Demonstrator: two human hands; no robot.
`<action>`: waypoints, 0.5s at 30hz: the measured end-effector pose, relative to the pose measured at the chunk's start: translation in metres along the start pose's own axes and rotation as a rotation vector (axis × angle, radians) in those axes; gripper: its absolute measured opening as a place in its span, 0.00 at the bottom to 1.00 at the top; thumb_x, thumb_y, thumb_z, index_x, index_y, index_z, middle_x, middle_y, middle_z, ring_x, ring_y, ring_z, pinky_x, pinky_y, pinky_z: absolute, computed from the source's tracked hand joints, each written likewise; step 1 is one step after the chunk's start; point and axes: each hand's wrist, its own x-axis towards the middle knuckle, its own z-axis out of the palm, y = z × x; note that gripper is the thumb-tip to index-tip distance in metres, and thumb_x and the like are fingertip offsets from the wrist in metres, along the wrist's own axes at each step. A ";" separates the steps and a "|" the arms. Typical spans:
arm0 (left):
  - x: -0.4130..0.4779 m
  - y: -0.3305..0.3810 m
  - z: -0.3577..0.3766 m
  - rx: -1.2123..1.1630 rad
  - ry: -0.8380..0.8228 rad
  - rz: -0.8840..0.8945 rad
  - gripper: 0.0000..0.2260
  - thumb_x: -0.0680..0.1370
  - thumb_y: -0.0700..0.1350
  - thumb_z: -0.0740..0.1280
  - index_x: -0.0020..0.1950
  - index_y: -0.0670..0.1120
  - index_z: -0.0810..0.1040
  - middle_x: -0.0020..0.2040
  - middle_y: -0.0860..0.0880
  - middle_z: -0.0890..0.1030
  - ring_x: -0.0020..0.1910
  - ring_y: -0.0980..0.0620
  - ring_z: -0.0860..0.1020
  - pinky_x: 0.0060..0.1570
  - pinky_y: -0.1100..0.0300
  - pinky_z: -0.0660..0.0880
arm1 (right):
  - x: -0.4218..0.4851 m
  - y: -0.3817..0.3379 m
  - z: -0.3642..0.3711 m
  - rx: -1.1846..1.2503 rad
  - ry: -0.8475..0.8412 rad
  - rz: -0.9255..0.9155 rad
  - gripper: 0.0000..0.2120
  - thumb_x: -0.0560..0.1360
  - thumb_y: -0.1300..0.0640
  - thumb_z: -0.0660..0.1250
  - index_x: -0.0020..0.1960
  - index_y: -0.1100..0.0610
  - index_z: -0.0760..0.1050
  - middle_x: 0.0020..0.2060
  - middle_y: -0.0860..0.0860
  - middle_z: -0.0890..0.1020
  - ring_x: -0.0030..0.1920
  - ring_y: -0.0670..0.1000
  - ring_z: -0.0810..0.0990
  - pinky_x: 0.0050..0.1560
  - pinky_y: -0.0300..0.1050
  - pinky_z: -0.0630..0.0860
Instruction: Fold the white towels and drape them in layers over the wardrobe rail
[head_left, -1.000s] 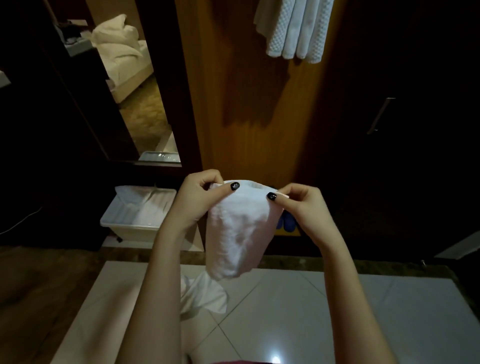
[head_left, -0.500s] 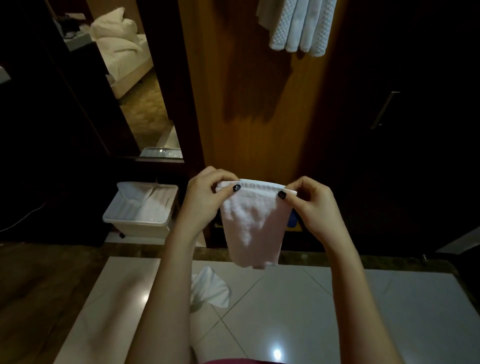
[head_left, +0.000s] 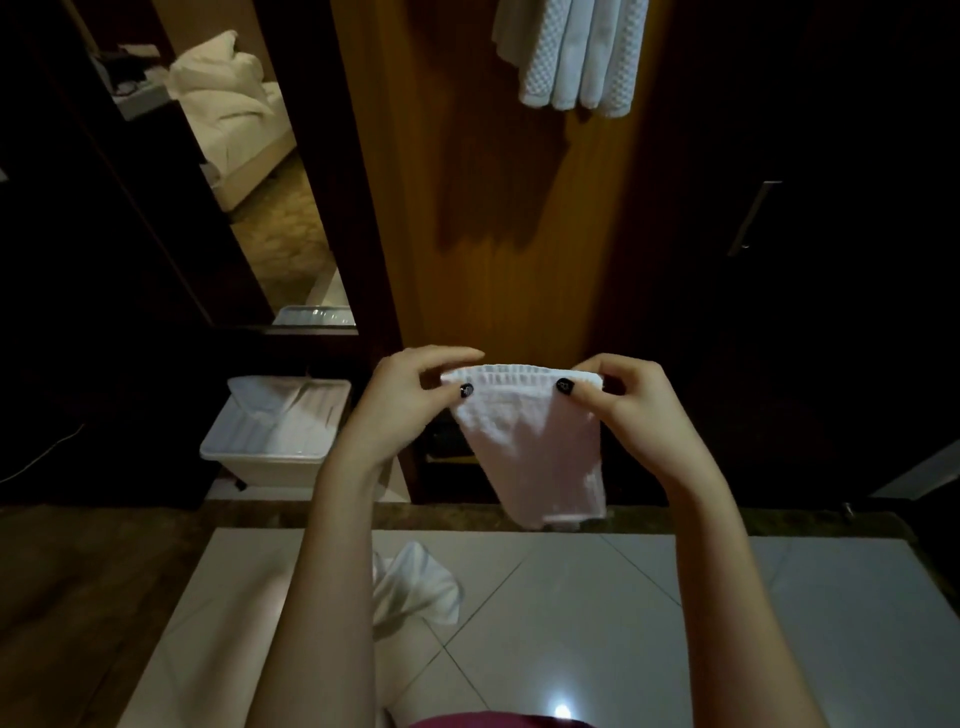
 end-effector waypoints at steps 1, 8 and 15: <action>0.001 0.001 0.002 0.080 -0.020 0.014 0.14 0.76 0.41 0.70 0.59 0.56 0.81 0.52 0.60 0.79 0.56 0.61 0.71 0.56 0.65 0.66 | 0.002 0.000 0.001 -0.007 -0.001 -0.022 0.05 0.77 0.57 0.69 0.43 0.55 0.80 0.43 0.50 0.83 0.45 0.49 0.82 0.44 0.43 0.78; 0.004 0.015 0.028 0.372 0.004 0.061 0.06 0.78 0.53 0.67 0.51 0.58 0.83 0.46 0.60 0.80 0.47 0.58 0.77 0.46 0.52 0.76 | 0.012 0.010 0.008 -0.122 -0.049 -0.101 0.06 0.77 0.58 0.68 0.44 0.49 0.80 0.44 0.43 0.81 0.47 0.43 0.79 0.49 0.43 0.77; 0.007 0.020 0.033 0.446 0.048 0.021 0.07 0.79 0.50 0.66 0.52 0.57 0.83 0.46 0.57 0.84 0.45 0.56 0.80 0.46 0.52 0.78 | 0.015 0.013 0.012 -0.162 0.009 -0.118 0.09 0.76 0.59 0.69 0.43 0.45 0.78 0.44 0.45 0.80 0.46 0.45 0.78 0.45 0.41 0.75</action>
